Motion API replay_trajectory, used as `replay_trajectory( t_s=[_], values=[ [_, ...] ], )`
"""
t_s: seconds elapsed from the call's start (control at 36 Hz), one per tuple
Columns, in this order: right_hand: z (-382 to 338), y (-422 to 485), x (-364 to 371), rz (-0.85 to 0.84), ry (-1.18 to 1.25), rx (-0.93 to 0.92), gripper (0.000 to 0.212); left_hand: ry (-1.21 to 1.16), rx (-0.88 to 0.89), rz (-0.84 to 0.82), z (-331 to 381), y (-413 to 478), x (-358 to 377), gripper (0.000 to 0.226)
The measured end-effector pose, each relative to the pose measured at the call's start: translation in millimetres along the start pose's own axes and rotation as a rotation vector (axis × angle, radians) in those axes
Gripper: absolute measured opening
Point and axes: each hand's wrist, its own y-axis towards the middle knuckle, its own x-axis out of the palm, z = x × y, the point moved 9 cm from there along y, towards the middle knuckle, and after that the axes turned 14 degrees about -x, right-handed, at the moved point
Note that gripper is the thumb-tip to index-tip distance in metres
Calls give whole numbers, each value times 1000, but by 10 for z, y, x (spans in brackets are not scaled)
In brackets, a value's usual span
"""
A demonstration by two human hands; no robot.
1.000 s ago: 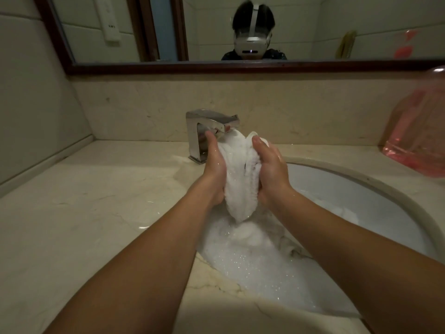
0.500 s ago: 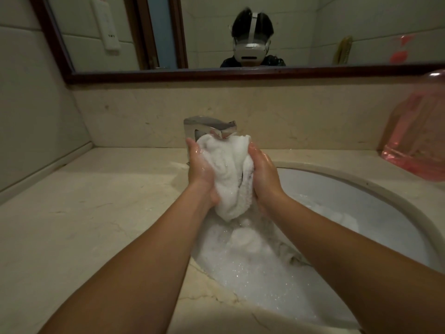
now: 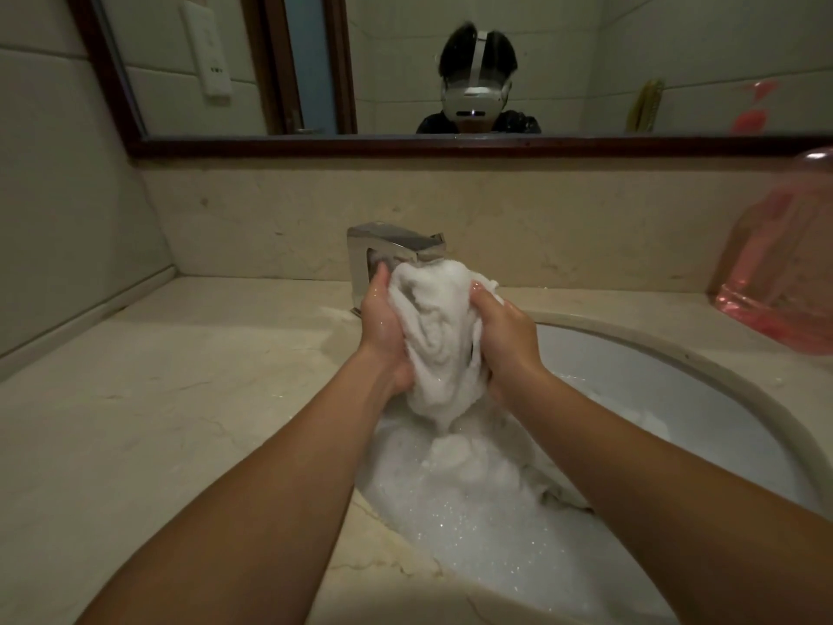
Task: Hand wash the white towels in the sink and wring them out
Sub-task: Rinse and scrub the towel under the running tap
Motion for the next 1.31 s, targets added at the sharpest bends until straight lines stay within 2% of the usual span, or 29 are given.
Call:
replay_trajectory(
  t_s=[0.11, 0.19, 0.25, 0.36, 0.53, 0.61, 0.72, 0.81, 0.89, 1.0, 1.08, 1.14, 1.19, 1.25, 1.31],
  values=[
    [14, 0, -34, 68, 22, 4, 31, -1, -5, 26, -12, -12, 32, 80],
    [-17, -30, -10, 77, 46, -33, 28, 19, 23, 94, 9, -58, -1, 81],
    [-21, -37, 6, 88, 75, -40, 29, 11, 14, 110, -14, -69, 21, 89],
    [-41, 9, -50, 174, 145, -29, 26, 77, -24, 215, -83, -11, -53, 90],
    [-44, 35, -188, 266, 206, 13, 24, 255, -145, 182, -247, -69, 21, 108],
    [-23, 32, -168, 234, 210, 37, 29, 263, -150, 201, -247, -98, 18, 105],
    [-63, -7, -48, 112, 144, 17, 35, 211, -116, 221, -180, -128, 16, 99],
    [-167, -29, 54, 26, 78, -41, 17, 139, -71, 208, -131, -115, -26, 100],
    [-271, -40, 86, 10, 14, -117, 9, 90, -46, 208, -97, -114, -67, 98],
    [-278, -35, 87, -8, -12, -114, 32, 89, -13, 221, -59, -98, -85, 94],
    [-249, -37, 127, -68, -44, -83, 11, 174, -27, 250, -71, -133, -72, 95],
    [-225, -57, 136, -74, -45, -65, 21, 232, -42, 293, -92, -123, -93, 101],
    [-212, -75, 144, -75, -36, -76, 29, 274, -16, 349, -138, 43, -223, 116],
    [-193, -99, 154, -82, -52, -96, 37, 390, 62, 429, -125, 153, -296, 134],
    [-193, -123, 153, -71, -81, -130, 46, 506, 157, 492, -40, 4, -167, 133]
  ],
)
